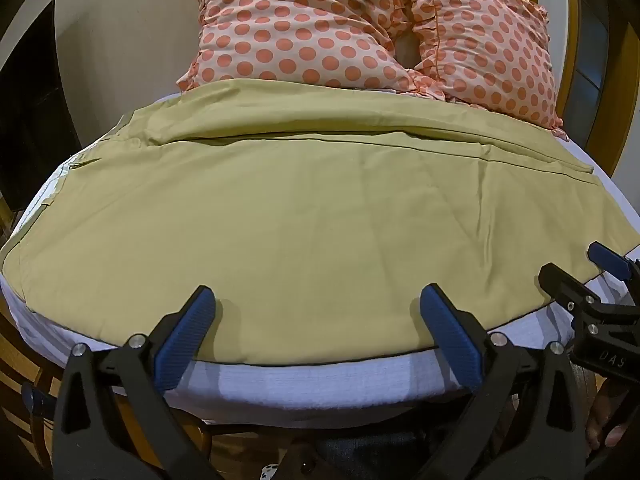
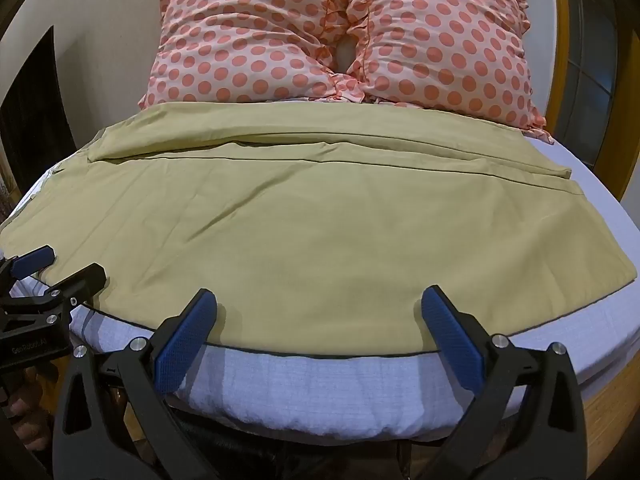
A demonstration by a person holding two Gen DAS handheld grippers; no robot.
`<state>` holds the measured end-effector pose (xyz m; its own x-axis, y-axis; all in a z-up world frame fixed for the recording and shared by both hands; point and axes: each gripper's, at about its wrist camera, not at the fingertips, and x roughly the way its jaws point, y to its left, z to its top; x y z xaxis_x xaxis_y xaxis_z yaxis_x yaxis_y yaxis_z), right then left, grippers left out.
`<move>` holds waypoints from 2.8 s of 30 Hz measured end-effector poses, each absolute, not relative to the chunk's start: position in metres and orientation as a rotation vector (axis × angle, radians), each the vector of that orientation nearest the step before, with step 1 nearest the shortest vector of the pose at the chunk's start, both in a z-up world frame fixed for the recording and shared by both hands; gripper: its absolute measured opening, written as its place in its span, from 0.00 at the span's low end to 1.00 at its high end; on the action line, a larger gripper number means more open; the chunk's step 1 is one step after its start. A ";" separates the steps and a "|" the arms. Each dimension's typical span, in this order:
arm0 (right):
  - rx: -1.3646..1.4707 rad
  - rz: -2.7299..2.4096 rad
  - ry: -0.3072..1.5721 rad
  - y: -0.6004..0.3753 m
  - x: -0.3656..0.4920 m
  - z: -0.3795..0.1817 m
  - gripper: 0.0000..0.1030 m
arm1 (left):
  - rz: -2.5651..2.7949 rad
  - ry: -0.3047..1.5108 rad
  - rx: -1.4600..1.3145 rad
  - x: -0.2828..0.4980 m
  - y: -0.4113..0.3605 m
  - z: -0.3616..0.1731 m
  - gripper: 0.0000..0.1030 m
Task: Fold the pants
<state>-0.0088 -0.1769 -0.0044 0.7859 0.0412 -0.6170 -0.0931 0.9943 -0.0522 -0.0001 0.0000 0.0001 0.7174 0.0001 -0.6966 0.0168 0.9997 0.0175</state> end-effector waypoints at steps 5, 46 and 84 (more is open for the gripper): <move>-0.080 0.072 0.663 -0.177 -0.009 -0.004 0.99 | -0.009 0.770 0.024 0.000 0.000 0.000 0.98; -0.084 0.072 0.654 -0.175 -0.007 -0.006 0.99 | -0.008 0.762 0.025 0.000 0.000 0.000 0.98; -0.089 0.070 0.639 -0.177 -0.009 -0.006 0.99 | -0.008 0.758 0.026 0.000 0.000 0.000 0.98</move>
<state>-0.0093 -0.1772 -0.0059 0.8004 0.0379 -0.5983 -0.0931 0.9937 -0.0616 -0.0004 -0.0001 0.0004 0.7260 0.0027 -0.6877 0.0164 0.9996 0.0213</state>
